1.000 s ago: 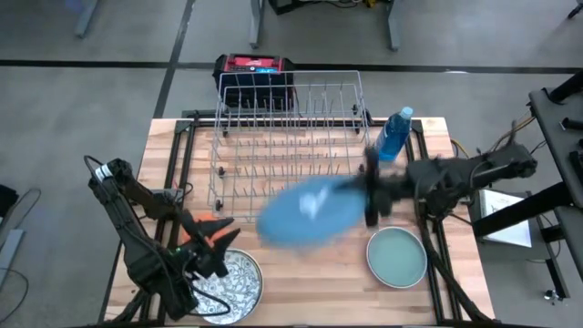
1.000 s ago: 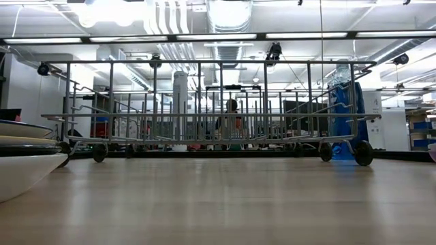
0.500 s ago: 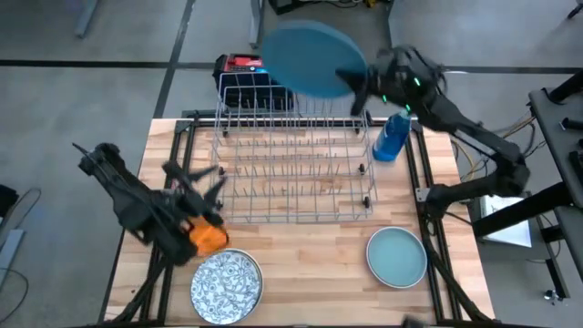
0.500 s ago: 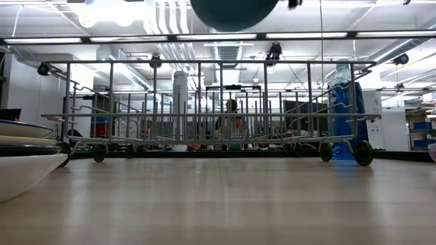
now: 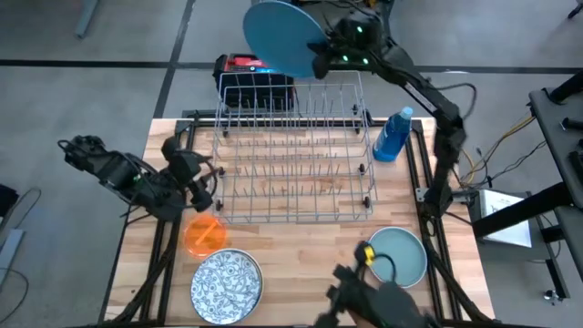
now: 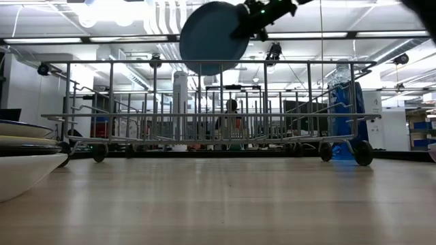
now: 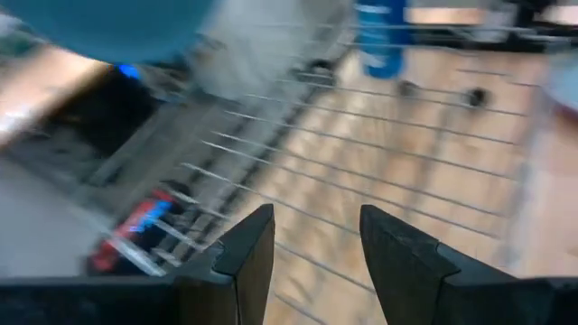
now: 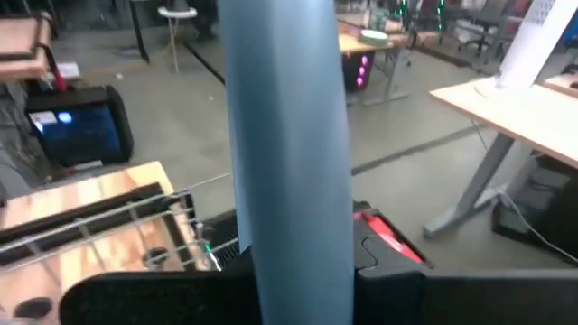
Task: Sort dishes
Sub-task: Put the blue plate in the dish rack
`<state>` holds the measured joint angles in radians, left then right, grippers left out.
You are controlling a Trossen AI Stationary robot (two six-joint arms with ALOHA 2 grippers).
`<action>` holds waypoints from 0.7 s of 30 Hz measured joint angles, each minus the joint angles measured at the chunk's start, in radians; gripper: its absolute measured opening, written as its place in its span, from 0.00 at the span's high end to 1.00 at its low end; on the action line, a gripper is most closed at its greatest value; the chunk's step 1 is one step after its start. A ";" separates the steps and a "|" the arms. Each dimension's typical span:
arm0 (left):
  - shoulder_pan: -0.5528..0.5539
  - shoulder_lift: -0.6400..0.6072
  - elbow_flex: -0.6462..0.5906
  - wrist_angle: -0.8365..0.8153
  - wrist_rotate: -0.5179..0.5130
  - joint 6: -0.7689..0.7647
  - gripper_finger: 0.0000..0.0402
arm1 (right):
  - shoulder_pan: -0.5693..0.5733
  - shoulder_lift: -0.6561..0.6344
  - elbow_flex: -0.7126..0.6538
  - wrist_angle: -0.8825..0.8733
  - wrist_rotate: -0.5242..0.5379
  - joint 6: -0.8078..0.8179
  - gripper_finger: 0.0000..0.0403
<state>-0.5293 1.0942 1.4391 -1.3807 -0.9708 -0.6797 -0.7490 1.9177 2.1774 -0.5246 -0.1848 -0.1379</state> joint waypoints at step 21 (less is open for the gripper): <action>0.001 -0.066 0.000 0.069 -0.282 0.183 0.61 | -0.062 0.169 0.075 0.155 -0.238 0.051 0.98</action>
<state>-0.5282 1.0285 1.4391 -1.3113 -1.2526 -0.4971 -0.8108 2.0870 2.2520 -0.3700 -0.4226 -0.0868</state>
